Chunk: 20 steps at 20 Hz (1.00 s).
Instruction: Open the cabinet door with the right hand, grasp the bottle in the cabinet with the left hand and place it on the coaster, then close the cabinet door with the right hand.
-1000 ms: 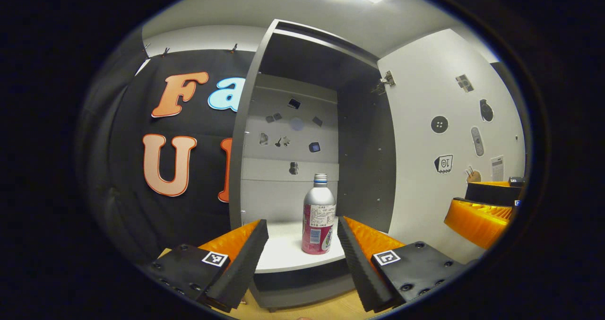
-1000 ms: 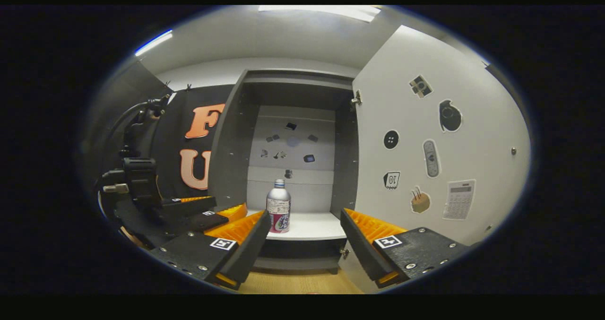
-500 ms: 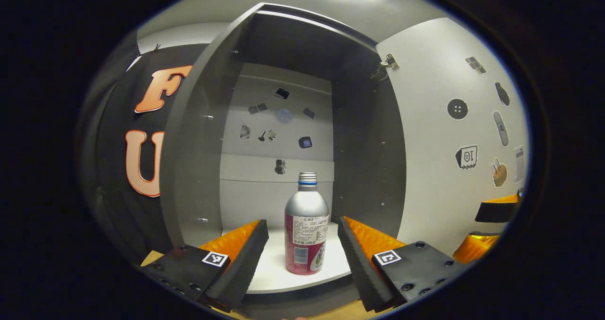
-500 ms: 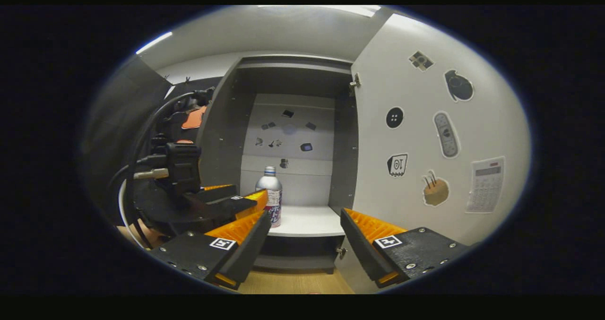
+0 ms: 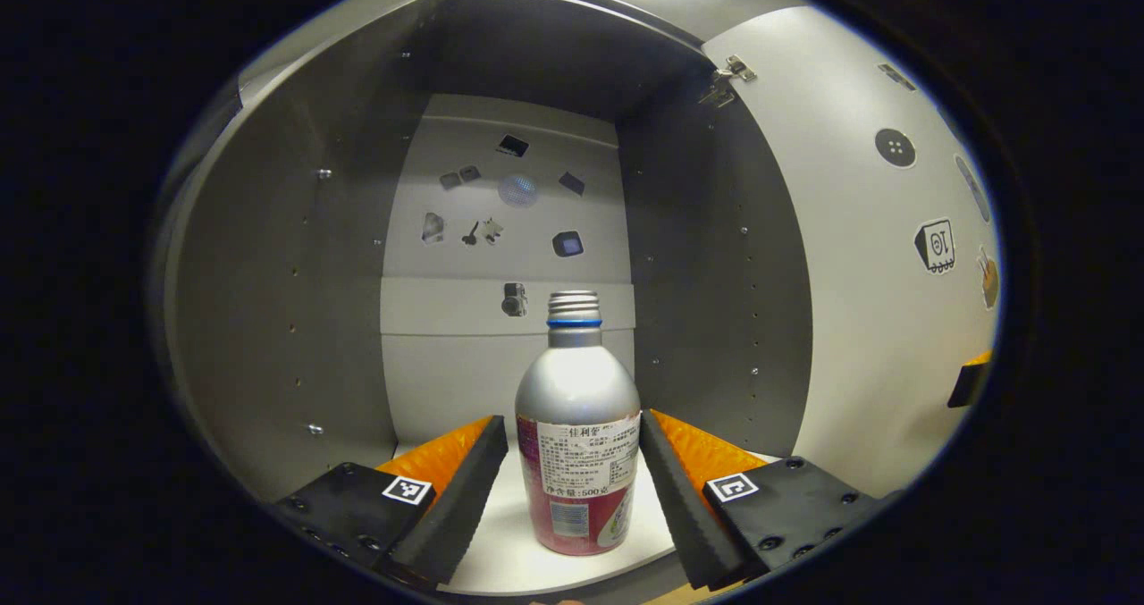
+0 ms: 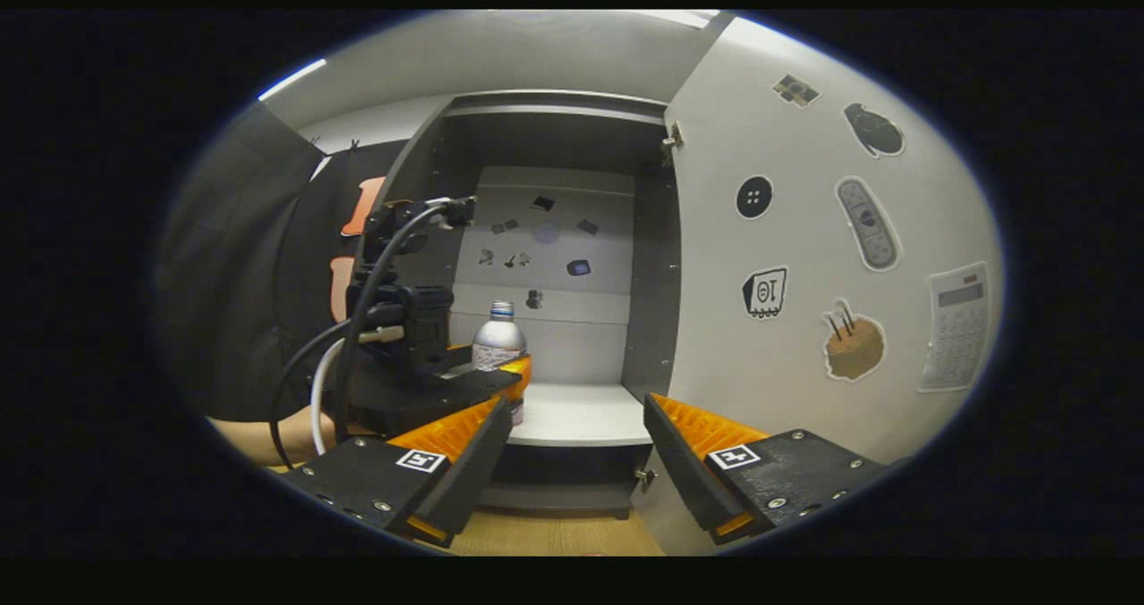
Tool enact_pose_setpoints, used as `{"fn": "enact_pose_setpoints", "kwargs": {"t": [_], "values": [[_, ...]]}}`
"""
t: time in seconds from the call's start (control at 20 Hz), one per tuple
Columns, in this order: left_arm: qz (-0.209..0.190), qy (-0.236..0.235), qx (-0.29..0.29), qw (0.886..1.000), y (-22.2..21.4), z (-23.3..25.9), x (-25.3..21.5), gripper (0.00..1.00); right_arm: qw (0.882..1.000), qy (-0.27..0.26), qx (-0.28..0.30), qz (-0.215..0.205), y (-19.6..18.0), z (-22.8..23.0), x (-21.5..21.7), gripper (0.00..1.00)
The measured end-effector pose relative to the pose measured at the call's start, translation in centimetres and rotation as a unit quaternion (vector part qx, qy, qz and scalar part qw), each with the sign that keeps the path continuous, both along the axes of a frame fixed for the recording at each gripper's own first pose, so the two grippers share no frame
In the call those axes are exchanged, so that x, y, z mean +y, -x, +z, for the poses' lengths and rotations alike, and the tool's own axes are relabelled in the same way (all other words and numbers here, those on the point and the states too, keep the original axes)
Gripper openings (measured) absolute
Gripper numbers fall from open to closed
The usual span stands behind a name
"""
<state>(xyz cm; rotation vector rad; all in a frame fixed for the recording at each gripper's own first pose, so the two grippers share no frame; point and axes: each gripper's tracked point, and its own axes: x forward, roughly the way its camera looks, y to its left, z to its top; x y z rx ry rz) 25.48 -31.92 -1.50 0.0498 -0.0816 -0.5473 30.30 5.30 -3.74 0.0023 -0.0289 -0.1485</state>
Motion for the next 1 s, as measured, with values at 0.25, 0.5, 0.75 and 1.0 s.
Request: {"fn": "enact_pose_setpoints", "kwargs": {"t": [0.25,0.5,0.75,1.0], "values": [[0.004,-0.007,0.024,1.0,-1.1,-1.7,-0.5,0.96,1.0,0.002,0.007,0.002,0.1,-0.5,-0.5,0.95],[0.018,-0.016,0.023,0.999,-0.9,-1.7,-0.2,0.85,1.0,0.003,0.013,0.011,0.2,-0.9,-0.7,0.95],[0.03,-0.011,0.018,0.999,0.9,-1.0,0.9,0.83,0.999,0.007,0.008,0.035,1.3,-0.6,0.0,0.95],[0.053,-0.008,-0.002,0.999,5.0,0.4,3.4,0.83,0.997,0.012,-0.005,0.074,3.2,0.0,1.0,0.93]]}}
